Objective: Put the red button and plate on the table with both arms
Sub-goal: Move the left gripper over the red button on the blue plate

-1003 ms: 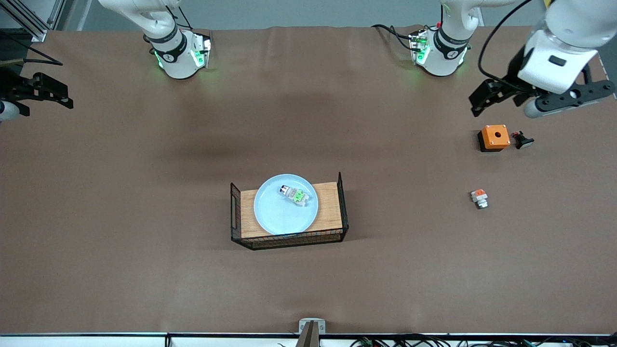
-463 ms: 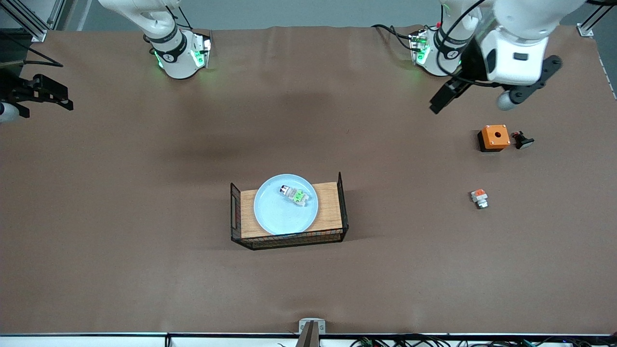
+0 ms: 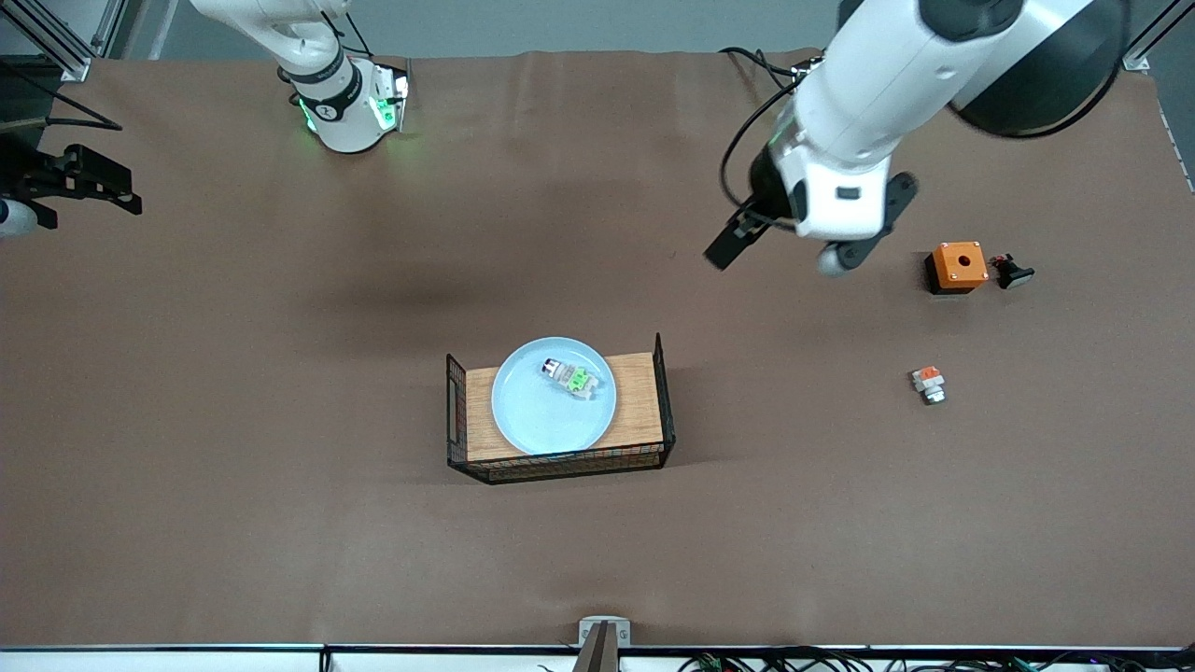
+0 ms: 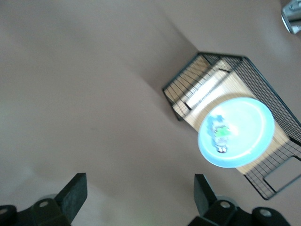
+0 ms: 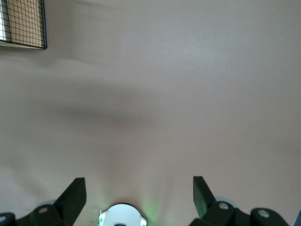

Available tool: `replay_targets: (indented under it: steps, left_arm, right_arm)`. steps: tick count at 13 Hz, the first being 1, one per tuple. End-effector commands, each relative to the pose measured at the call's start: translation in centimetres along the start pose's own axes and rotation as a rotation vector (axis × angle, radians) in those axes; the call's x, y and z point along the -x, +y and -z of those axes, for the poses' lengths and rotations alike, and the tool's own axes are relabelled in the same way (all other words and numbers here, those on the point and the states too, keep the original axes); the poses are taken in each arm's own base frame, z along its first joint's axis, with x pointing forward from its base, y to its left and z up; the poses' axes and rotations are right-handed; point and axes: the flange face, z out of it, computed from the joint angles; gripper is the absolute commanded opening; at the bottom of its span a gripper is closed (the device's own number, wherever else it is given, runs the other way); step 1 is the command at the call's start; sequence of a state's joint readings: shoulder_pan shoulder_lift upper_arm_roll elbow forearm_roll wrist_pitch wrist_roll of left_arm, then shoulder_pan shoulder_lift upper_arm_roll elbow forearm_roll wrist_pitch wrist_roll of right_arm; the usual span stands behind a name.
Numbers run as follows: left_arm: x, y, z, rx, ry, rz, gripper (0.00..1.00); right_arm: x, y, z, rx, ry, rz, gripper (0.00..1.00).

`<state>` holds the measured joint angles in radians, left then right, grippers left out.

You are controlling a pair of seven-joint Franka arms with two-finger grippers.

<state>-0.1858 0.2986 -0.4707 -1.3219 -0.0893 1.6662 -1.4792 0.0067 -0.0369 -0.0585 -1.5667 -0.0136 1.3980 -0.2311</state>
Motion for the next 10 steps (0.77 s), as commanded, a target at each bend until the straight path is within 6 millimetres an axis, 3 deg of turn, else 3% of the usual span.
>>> replay_targets:
  steps: [1, 4, 7, 10]
  left_arm:
    - [1.8, 3.7, -3.9, 0.020, -0.001, 0.018, 1.00]
    - [3.5, 7.1, -10.7, -0.007, 0.041, 0.029, 1.00]
    - [5.5, 8.6, -15.2, 0.008, 0.116, 0.021, 1.00]
    - [5.2, 9.5, -17.2, 0.038, 0.113, 0.022, 1.00]
  right_arm:
    - [-0.9, 0.4, -0.5, -0.016, -0.012, 0.004, 1.00]
    - [-1.9, 0.6, -1.4, -0.013, -0.028, 0.004, 1.00]
    - [-2.5, 0.8, -1.5, -0.014, -0.027, 0.002, 1.00]
    - [-2.8, 0.5, -1.3, -0.026, -0.010, 0.009, 1.00]
